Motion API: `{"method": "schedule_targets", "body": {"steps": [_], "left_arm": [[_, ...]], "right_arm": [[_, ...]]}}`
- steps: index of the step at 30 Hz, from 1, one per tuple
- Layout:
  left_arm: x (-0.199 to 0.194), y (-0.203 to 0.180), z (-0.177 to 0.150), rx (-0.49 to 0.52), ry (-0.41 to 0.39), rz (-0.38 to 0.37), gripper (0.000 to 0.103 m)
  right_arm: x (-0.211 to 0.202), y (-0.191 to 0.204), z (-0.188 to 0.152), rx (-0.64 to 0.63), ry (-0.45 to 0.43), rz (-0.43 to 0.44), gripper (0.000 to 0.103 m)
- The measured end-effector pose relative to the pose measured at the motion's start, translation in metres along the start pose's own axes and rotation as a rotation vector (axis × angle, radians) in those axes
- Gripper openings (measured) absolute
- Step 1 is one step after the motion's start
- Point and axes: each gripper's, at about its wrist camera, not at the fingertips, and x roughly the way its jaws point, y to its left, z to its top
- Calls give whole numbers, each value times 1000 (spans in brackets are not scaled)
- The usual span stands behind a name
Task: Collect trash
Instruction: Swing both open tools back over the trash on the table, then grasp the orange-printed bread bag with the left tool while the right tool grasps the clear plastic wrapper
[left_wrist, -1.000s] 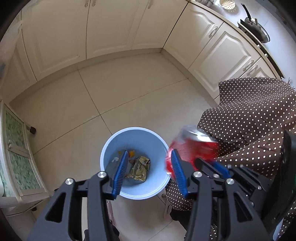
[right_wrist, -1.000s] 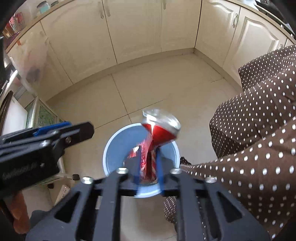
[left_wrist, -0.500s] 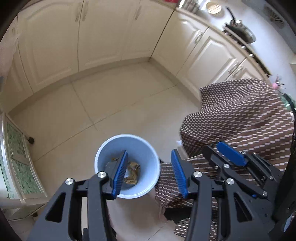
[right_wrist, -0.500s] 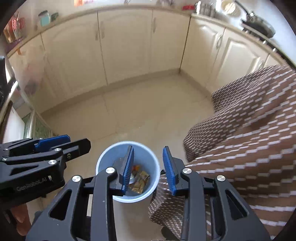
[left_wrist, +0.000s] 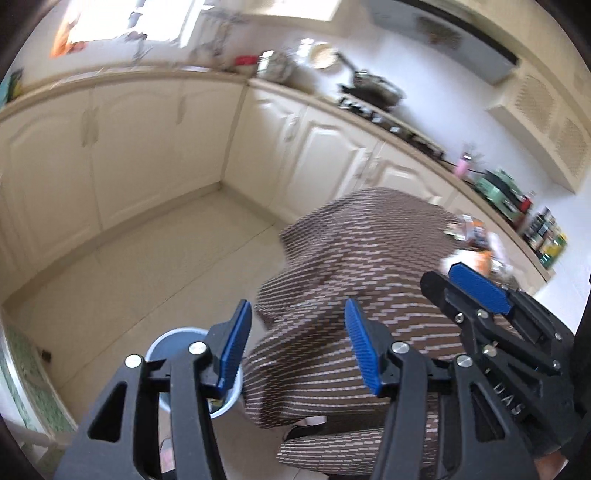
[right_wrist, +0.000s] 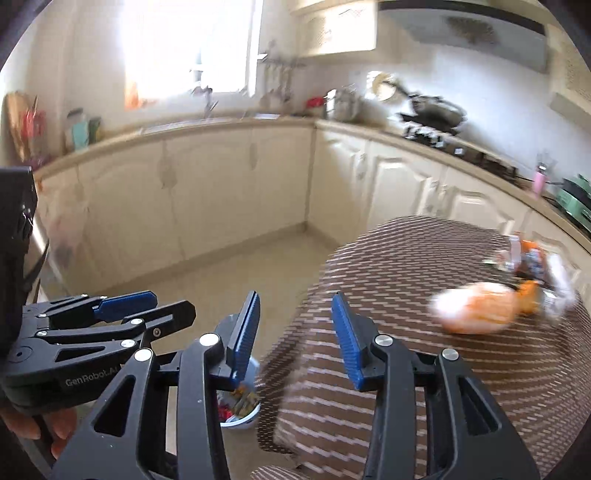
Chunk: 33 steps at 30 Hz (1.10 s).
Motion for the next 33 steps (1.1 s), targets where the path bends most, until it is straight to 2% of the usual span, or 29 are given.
{"method": "schedule_targets", "body": {"steps": [4,10,14,17,21,25,31,33], "left_arm": [[-1,-65,1,92,-2,-59,55],[24,-161,-1,224,51,-149,55],[49,-201,1,275,75,-155,55],[66,-213,6,303,91,-132,55],[95,-232,15,394,75,-27,55],[109,-229,19,430,65,40,55],[131,-243,16,498,92,15,54],[135,-248,17,510,85,13,42]], "right_arm": [[-35,-51,-4,59,-39,-70,41],[-61,-127,-22,157,-50,-176,42],[-73,-164,-37,213,-40,-233,44],[-72,-190,-45,252,-28,-261,47],[-70,-218,-54,302,-9,-274,48],[-66,-231,-56,330,3,-266,50],[-53,-249,-49,359,16,-268,55],[-49,-252,-46,350,18,-285,58]]}}
